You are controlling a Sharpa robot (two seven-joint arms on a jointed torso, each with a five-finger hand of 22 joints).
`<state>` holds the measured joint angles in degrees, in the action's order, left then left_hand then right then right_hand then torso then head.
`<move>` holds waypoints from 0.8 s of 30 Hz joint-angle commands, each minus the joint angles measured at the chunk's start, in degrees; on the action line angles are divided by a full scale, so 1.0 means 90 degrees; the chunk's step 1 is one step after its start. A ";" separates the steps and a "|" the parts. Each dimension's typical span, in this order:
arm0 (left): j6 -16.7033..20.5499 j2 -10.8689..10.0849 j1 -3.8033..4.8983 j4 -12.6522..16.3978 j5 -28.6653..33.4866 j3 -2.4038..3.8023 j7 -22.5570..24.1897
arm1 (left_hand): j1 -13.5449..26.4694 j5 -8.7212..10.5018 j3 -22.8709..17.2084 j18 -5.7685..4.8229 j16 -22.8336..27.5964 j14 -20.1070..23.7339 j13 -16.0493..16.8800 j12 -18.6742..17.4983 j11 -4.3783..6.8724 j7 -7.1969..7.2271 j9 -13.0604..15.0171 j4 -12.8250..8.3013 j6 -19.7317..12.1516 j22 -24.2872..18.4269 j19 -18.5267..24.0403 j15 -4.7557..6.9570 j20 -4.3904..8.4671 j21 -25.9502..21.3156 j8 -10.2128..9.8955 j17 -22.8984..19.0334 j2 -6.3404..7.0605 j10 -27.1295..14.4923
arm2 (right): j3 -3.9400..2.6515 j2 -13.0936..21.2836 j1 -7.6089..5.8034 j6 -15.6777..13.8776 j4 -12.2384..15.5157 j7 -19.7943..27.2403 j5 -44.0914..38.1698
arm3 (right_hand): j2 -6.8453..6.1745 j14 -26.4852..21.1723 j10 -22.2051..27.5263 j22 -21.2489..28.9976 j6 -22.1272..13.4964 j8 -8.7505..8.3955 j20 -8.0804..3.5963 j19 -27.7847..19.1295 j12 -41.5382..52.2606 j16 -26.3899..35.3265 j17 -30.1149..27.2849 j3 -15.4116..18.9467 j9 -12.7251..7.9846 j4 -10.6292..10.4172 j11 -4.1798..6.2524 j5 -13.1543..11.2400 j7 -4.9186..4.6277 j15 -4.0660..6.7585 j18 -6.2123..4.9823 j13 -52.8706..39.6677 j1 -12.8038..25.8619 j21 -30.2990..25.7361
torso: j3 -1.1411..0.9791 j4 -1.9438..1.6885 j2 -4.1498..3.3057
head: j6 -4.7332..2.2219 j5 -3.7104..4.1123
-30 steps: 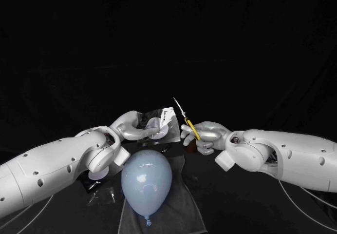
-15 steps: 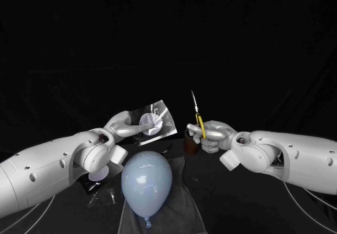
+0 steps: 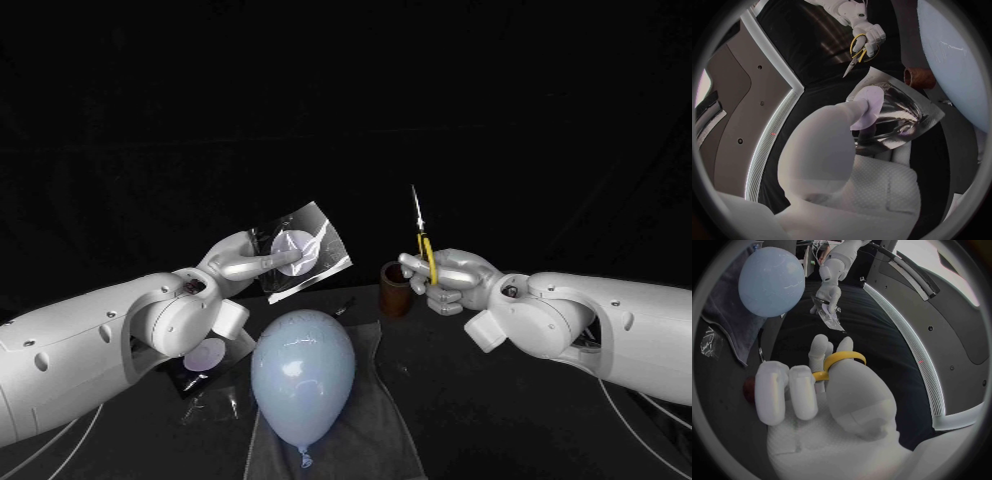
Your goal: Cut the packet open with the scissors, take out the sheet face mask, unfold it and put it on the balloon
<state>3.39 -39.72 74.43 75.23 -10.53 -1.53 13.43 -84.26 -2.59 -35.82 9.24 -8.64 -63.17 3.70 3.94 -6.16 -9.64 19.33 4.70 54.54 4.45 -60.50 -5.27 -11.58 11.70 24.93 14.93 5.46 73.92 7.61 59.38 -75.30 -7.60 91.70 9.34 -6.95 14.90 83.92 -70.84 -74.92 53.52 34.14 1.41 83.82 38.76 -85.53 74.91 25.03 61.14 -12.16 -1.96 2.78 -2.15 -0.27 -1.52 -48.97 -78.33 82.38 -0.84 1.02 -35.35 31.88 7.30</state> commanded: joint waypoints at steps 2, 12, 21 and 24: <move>-0.0722 -0.0113 -0.0007 0.0032 0.0437 0.0003 -0.0040 | 0.0007 -0.0023 -0.0001 0.0128 0.0033 -0.0021 0.0003 -0.0035 -0.0017 -0.0011 0.0370 -0.0034 0.0015 0.0004 0.0020 0.0003 -0.0001 0.0017 0.0015 0.0007 -0.0067 -0.0003 | 0.0005 0.0024 0.0018 0.0029 0.0014 0.0143 0.0038 | 0.0060 0.0481 -0.0859 -0.1307 -0.0008 0.0007 -0.0068 0.0370 0.0033 -0.0037 0.0694 0.0156 0.0005 0.0030 0.0444 0.0004 0.0029 0.0642 -0.0024 -0.0005 -0.0009 0.0023 | 0.0000 -0.0008 0.0003 | 0.0038 -0.0061; -0.1664 -0.0671 -0.0018 0.0072 0.0528 -0.0067 -0.0486 | 0.0031 -0.0023 0.0005 0.0136 0.0039 -0.0019 0.0003 -0.0035 -0.0019 -0.0010 0.0380 -0.0042 0.0005 0.0009 0.0002 -0.0001 0.0002 0.0033 0.0013 0.0010 -0.0065 -0.0011 | 0.0031 0.0054 0.0069 0.0023 -0.0028 0.0140 0.0020 | 0.0075 0.0478 -0.0835 -0.1299 -0.0014 0.0017 -0.0070 0.0363 -0.0001 -0.0029 0.0678 0.0155 0.0015 0.0032 0.0446 0.0003 0.0031 0.0645 -0.0028 0.0010 -0.0013 0.0006 | 0.0004 -0.0018 0.0019 | 0.0208 -0.0363; -0.2207 -0.1316 -0.0018 0.0102 0.0490 -0.0245 -0.0798 | 0.0077 -0.0023 0.0020 0.0138 0.0046 -0.0020 0.0003 -0.0033 -0.0018 0.0001 0.0398 -0.0038 -0.0002 0.0020 -0.0028 -0.0004 0.0005 0.0061 0.0016 0.0016 -0.0078 -0.0017 | 0.0040 -0.0025 0.0190 0.0048 -0.0113 0.0136 0.0013 | 0.0076 0.0478 -0.0833 -0.1298 -0.0016 0.0019 -0.0071 0.0362 0.0008 -0.0029 0.0679 0.0156 0.0017 0.0030 0.0446 0.0003 0.0031 0.0645 -0.0029 -0.0001 -0.0011 0.0003 | 0.0011 -0.0052 0.0090 | 0.0558 -0.0955; -0.2271 -0.1520 -0.0051 0.0087 0.0480 -0.0326 -0.0868 | 0.0093 -0.0023 0.0030 0.0138 0.0048 -0.0021 0.0002 -0.0034 -0.0010 0.0023 0.0406 -0.0043 -0.0005 0.0024 -0.0038 -0.0003 0.0008 0.0074 0.0018 0.0020 -0.0074 -0.0022 | 0.0041 -0.0069 0.0242 0.0067 -0.0159 0.0135 0.0013 | 0.0076 0.0478 -0.0833 -0.1298 -0.0016 0.0019 -0.0071 0.0362 0.0009 -0.0029 0.0679 0.0156 0.0017 0.0030 0.0446 0.0003 0.0031 0.0645 -0.0029 -0.0001 -0.0011 0.0003 | 0.0022 -0.0070 0.0116 | 0.0712 -0.1179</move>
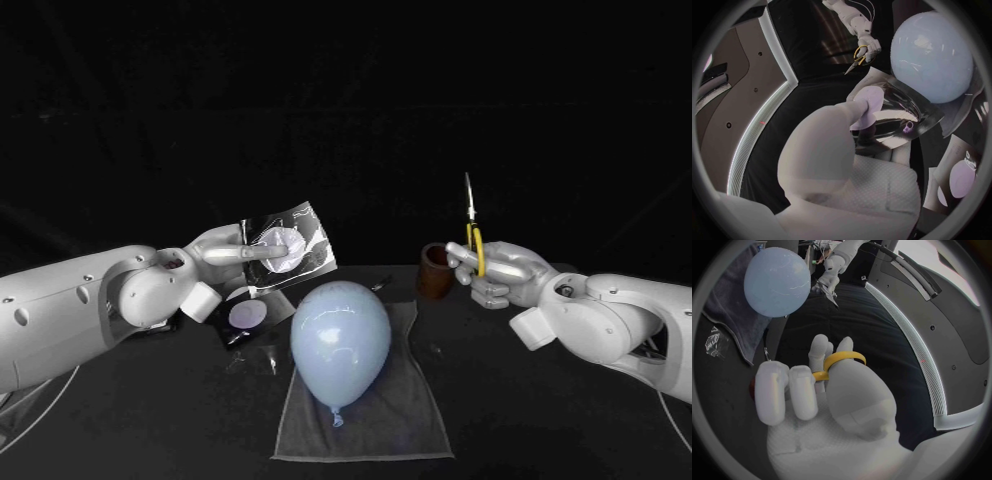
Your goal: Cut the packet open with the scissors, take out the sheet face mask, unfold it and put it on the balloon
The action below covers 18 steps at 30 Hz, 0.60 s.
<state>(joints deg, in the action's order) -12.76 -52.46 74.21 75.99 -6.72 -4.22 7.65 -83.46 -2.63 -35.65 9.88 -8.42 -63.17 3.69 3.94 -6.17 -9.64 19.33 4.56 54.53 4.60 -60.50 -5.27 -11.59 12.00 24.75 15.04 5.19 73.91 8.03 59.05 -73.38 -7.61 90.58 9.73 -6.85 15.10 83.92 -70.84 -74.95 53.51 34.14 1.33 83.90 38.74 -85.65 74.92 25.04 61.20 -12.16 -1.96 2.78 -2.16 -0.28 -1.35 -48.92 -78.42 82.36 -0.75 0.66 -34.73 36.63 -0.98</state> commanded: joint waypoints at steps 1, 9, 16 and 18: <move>-0.0489 -0.0156 -0.0054 0.0000 0.0052 -0.0043 -0.0242 | 0.0005 -0.0019 0.0012 0.0067 0.0024 -0.0021 0.0003 -0.0034 -0.0008 0.0024 0.0406 -0.0028 -0.0004 0.0009 -0.0039 -0.0002 0.0008 0.0042 0.0038 0.0009 -0.0044 -0.0021 | -0.0006 -0.0043 0.0038 0.0072 -0.0051 0.0091 0.0002 | 0.0054 0.0479 -0.0833 -0.1295 -0.0015 0.0019 -0.0062 0.0353 0.0011 -0.0016 0.0679 0.0156 0.0010 0.0031 0.0446 0.0002 0.0032 0.0645 -0.0048 -0.0006 -0.0001 0.0006 | 0.0014 -0.0034 0.0053 | 0.0220 -0.0300; -0.0937 -0.0459 -0.0326 -0.0170 -0.0330 -0.0106 -0.0566 | 0.0041 -0.0020 0.0055 0.0068 -0.0023 -0.0120 0.0004 -0.0030 0.0017 0.0053 0.0444 -0.0093 -0.0012 0.0073 -0.0141 0.0041 0.0075 0.0179 0.0034 0.0061 -0.0057 -0.0019 | -0.0005 -0.0098 0.0126 0.0081 -0.0164 0.0086 0.0001 | 0.0054 0.0479 -0.0833 -0.1295 -0.0015 0.0019 -0.0062 0.0353 0.0011 -0.0016 0.0679 0.0156 0.0010 0.0031 0.0446 0.0002 0.0032 0.0645 -0.0048 -0.0006 -0.0001 0.0006 | 0.0050 -0.0064 0.0123 | 0.0558 -0.0790; -0.1510 -0.0702 -0.0505 -0.0331 -0.0856 -0.0141 -0.0978 | 0.0076 -0.0020 0.0103 0.0060 -0.0081 -0.0212 0.0006 -0.0026 0.0034 0.0070 0.0473 -0.0133 -0.0005 0.0138 -0.0198 0.0076 0.0129 0.0305 0.0031 0.0123 -0.0083 -0.0004 | -0.0005 -0.0133 0.0194 0.0077 -0.0243 0.0089 0.0001 | 0.0054 0.0479 -0.0833 -0.1295 -0.0015 0.0019 -0.0062 0.0353 0.0011 -0.0016 0.0679 0.0156 0.0010 0.0031 0.0446 0.0002 0.0032 0.0645 -0.0048 -0.0006 -0.0001 0.0006 | 0.0078 -0.0089 0.0167 | 0.0761 -0.1147; -0.1647 -0.0791 -0.0532 -0.0350 -0.1039 -0.0162 -0.1087 | 0.0087 -0.0020 0.0114 0.0057 -0.0093 -0.0227 0.0006 -0.0025 0.0037 0.0073 0.0478 -0.0136 -0.0005 0.0150 -0.0202 0.0081 0.0137 0.0328 0.0029 0.0137 -0.0088 0.0001 | -0.0005 -0.0141 0.0209 0.0076 -0.0266 0.0090 0.0001 | 0.0054 0.0479 -0.0833 -0.1295 -0.0015 0.0019 -0.0062 0.0353 0.0011 -0.0016 0.0679 0.0156 0.0010 0.0031 0.0446 0.0002 0.0032 0.0645 -0.0048 -0.0006 -0.0001 0.0006 | 0.0081 -0.0096 0.0178 | 0.0807 -0.1230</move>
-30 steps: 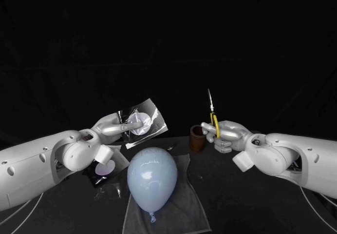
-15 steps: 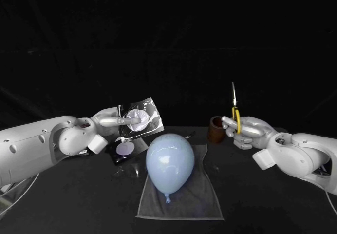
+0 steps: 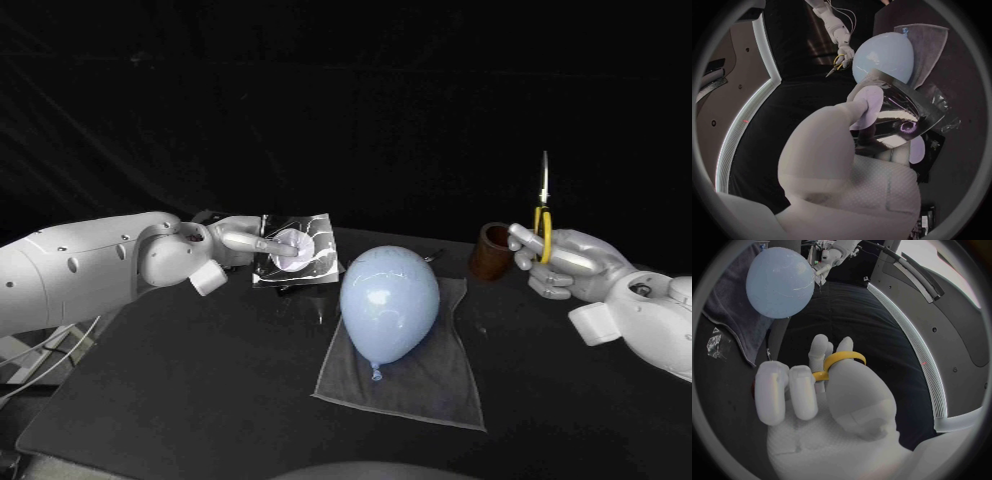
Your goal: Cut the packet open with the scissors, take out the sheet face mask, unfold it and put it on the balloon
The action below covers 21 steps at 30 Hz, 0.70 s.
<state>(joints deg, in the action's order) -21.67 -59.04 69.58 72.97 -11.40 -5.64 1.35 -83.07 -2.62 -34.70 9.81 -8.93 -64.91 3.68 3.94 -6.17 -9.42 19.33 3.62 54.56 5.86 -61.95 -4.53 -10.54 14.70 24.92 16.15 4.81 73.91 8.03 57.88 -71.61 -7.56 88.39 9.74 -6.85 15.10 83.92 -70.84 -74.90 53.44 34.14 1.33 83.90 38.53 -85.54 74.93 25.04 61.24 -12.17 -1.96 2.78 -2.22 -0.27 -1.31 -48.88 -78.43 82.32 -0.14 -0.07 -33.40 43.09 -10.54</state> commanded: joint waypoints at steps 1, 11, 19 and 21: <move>-0.0731 -0.0104 -0.0028 -0.0022 -0.0599 -0.0022 -0.0448 | 0.0053 -0.0019 0.0023 0.0063 -0.0056 -0.0062 0.0009 -0.0024 0.0042 0.0052 0.0485 -0.0038 -0.0005 0.0029 -0.0052 0.0009 0.0033 0.0062 0.0008 0.0034 -0.0053 0.0007 | -0.0005 -0.0015 0.0019 0.0069 -0.0036 0.0090 0.0002 | 0.0054 0.0479 -0.0833 -0.1300 -0.0008 0.0019 -0.0062 0.0353 0.0034 -0.0028 0.0677 0.0155 0.0006 0.0031 0.0446 0.0002 0.0039 0.0645 -0.0053 -0.0011 0.0000 0.0010 | 0.0012 -0.0019 0.0036 | 0.0106 -0.0192; -0.1021 -0.0255 -0.0149 -0.0188 -0.1383 -0.0198 -0.0856 | 0.0103 -0.0021 0.0169 0.0057 -0.0464 -0.0437 0.0007 -0.0027 0.0100 0.0100 0.0536 -0.0122 0.0037 0.0335 -0.0207 0.0163 0.0215 0.0590 -0.0037 0.0419 -0.0112 0.0058 | -0.0005 -0.0051 0.0063 0.0069 -0.0111 0.0095 0.0002 | 0.0064 0.0476 -0.0830 -0.1299 -0.0010 0.0028 -0.0063 0.0352 0.0069 -0.0022 0.0664 0.0158 0.0014 0.0025 0.0447 0.0002 0.0040 0.0646 -0.0053 -0.0048 0.0008 0.0007 | 0.0015 -0.0030 0.0052 | 0.0205 -0.0394; -0.0667 -0.0085 -0.0229 -0.0287 -0.1884 -0.0223 -0.1085 | 0.0187 -0.0014 0.0106 -0.0005 -0.1611 -0.0487 0.0006 -0.0026 0.0156 0.0142 0.0564 -0.0181 0.0124 0.1161 -0.0002 0.0331 0.0463 0.1820 -0.0210 0.1513 -0.0098 0.0049 | -0.0005 -0.0057 0.0076 0.0071 -0.0129 0.0093 -0.0004 | 0.0064 0.0476 -0.0830 -0.1299 -0.0010 0.0028 -0.0063 0.0352 0.0069 -0.0022 0.0664 0.0158 0.0014 0.0025 0.0447 0.0002 0.0040 0.0646 -0.0053 -0.0048 0.0008 0.0007 | 0.0010 -0.0018 0.0031 | 0.0201 -0.0412; -0.0510 -0.0023 -0.0235 -0.0293 -0.1925 -0.0224 -0.1147 | 0.0209 -0.0019 0.0053 -0.0012 -0.1808 -0.0375 0.0006 -0.0028 0.0155 0.0133 0.0586 -0.0178 0.0121 0.1328 0.0143 0.0334 0.0469 0.2047 -0.0240 0.1717 -0.0077 0.0031 | -0.0005 -0.0057 0.0077 0.0069 -0.0126 0.0092 -0.0005 | 0.0064 0.0476 -0.0830 -0.1299 -0.0010 0.0028 -0.0063 0.0352 0.0069 -0.0022 0.0664 0.0158 0.0014 0.0025 0.0447 0.0002 0.0040 0.0646 -0.0053 -0.0048 0.0008 0.0007 | 0.0006 -0.0018 0.0029 | 0.0206 -0.0400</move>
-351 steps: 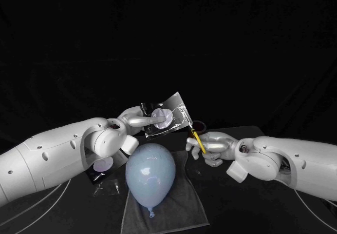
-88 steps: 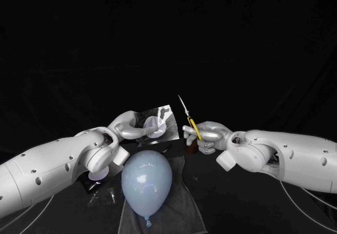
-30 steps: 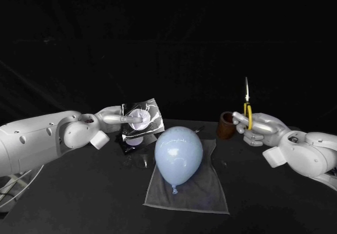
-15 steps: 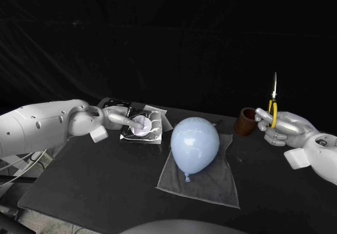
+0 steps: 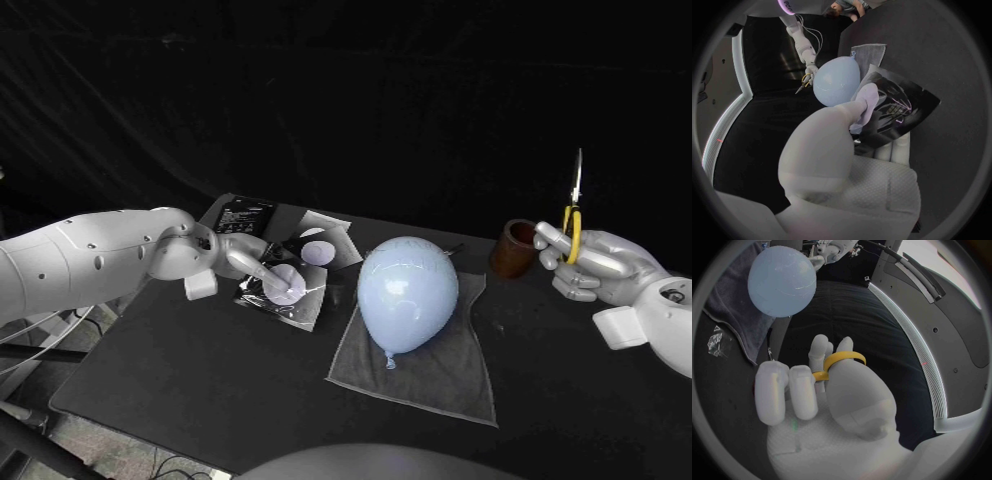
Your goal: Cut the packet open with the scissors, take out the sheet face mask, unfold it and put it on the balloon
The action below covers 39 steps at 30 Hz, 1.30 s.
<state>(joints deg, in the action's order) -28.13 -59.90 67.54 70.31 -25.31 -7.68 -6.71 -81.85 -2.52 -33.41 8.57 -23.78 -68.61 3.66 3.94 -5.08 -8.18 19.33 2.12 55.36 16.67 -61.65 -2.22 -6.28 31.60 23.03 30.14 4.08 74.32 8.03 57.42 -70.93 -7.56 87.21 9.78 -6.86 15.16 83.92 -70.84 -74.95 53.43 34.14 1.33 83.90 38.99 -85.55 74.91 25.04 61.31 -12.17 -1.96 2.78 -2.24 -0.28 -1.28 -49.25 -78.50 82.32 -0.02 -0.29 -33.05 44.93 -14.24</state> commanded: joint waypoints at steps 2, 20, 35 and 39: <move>0.0382 0.0133 -0.0011 0.0008 -0.0406 0.0002 -0.0331 | 0.0105 -0.0031 -0.0122 0.0145 -0.0335 0.0034 0.0004 -0.0035 0.0019 -0.0023 0.0604 0.0012 0.0009 0.0251 0.0161 0.0080 0.0008 0.0350 -0.0055 0.0314 0.0001 -0.0061 | -0.0005 -0.0006 0.0002 0.0065 0.0009 0.0086 -0.0005 | 0.0058 0.0476 -0.0830 -0.1294 -0.0008 0.0028 -0.0063 0.0352 0.0019 -0.0021 0.0667 0.0158 0.0005 0.0025 0.0447 0.0002 0.0042 0.0646 -0.0057 -0.0007 0.0015 0.0008 | -0.0011 0.0008 -0.0012 | 0.0003 0.0012; 0.2185 0.0355 -0.0017 0.0244 -0.0217 -0.0003 -0.1102 | 0.0360 -0.0027 -0.0130 0.0160 -0.0783 0.0201 -0.0008 -0.0045 -0.0165 -0.0215 0.0635 0.0244 -0.0358 0.0514 0.0399 -0.0034 -0.0099 0.0738 -0.0281 0.0724 0.0114 -0.0660 | -0.0005 -0.0017 0.0003 0.0042 0.0043 0.0093 -0.0037 | 0.0057 0.0472 -0.0820 -0.1283 -0.0015 0.0036 -0.0064 0.0343 0.0027 -0.0011 0.0647 0.0161 0.0014 0.0025 0.0447 0.0003 0.0043 0.0647 -0.0062 -0.0024 0.0016 -0.0016 | -0.0011 -0.0007 -0.0008 | 0.0010 0.0062; 0.2329 0.0359 -0.0017 0.0396 -0.0756 -0.0002 -0.1594 | 0.0604 0.0002 0.2638 0.0205 -0.0193 0.1420 0.0021 0.0062 -0.0725 -0.0761 0.0320 0.1620 -0.1910 -0.0549 0.0770 -0.0592 -0.0734 -0.0773 -0.0845 0.0311 0.0785 -0.2260 | -0.0005 -0.0009 0.0003 0.0010 0.0061 0.0101 -0.0040 | 0.0042 0.0462 -0.0776 -0.1257 -0.0043 0.0041 -0.0065 0.0319 -0.0019 0.0010 0.0606 0.0169 0.0027 0.0026 0.0443 0.0003 0.0036 0.0645 -0.0075 -0.0007 0.0020 -0.0076 | -0.0016 -0.0003 -0.0002 | 0.0058 0.0129; 0.2465 0.0339 -0.0017 0.0412 -0.1027 0.0002 -0.1605 | 0.0185 -0.0032 0.4368 0.0198 0.0041 0.1825 0.0031 0.0164 -0.0792 -0.0849 0.0339 0.1677 -0.2152 -0.0886 0.0857 -0.0716 -0.0851 -0.1243 -0.0666 0.0054 0.0649 -0.2451 | -0.0005 -0.0001 0.0003 0.0009 0.0074 0.0100 -0.0046 | 0.0042 0.0462 -0.0776 -0.1257 -0.0043 0.0041 -0.0065 0.0319 -0.0019 0.0010 0.0606 0.0169 0.0027 0.0026 0.0443 0.0003 0.0036 0.0645 -0.0075 -0.0007 0.0020 -0.0076 | -0.0015 -0.0002 -0.0008 | 0.0057 0.0153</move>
<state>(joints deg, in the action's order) -7.54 -56.76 67.43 73.96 -30.91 -7.65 -19.77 -80.16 -2.85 4.70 9.86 -23.81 -52.89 4.09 5.14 -12.10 -10.29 22.26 17.13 36.33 9.12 -54.24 -8.47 -13.77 21.04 16.80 30.97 9.30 52.80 8.04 57.37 -70.89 -7.63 87.74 9.84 -6.97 15.13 83.92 -70.84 -74.95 53.12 34.13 1.36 83.86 38.75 -85.41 74.90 25.05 61.51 -12.17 -1.96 2.78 -2.13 -0.28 -1.27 -49.31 -78.48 81.97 -0.15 -0.34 -33.10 45.46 -12.96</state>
